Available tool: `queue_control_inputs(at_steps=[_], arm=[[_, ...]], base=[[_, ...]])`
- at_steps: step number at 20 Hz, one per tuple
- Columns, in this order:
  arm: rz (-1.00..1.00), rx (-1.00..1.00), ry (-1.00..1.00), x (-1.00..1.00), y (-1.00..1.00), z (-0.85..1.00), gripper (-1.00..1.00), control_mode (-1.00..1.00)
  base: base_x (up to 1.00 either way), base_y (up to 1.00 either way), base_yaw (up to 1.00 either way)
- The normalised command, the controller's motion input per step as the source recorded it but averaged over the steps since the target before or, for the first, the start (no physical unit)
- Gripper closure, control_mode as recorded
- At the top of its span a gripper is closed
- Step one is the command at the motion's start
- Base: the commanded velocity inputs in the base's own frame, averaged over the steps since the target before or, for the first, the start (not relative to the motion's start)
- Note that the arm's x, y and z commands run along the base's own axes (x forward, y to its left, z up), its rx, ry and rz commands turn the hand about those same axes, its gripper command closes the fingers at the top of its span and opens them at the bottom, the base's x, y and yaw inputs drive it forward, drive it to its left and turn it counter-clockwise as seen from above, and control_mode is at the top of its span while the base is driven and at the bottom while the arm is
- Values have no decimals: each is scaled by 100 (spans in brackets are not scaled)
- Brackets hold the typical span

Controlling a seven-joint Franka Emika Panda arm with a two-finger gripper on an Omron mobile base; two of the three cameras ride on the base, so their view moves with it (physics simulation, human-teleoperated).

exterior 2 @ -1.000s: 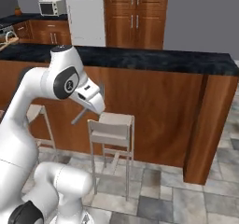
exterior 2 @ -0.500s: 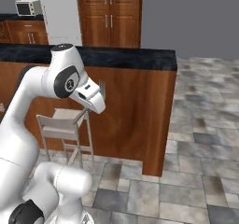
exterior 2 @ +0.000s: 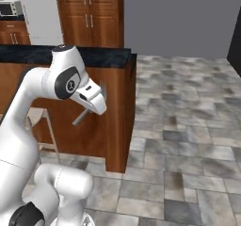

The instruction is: Pick up the metallic utensils from the counter and place them in the open drawer. Make sure not to pick up any wooden utensils.

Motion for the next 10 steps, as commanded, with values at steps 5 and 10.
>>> queue_control_inputs(at_steps=[5,10], arm=[[0,0,0,0,0,0,100,100],[0,0,0,0,0,0,100,100]], base=[[2,-100,0],[19,-100,0]])
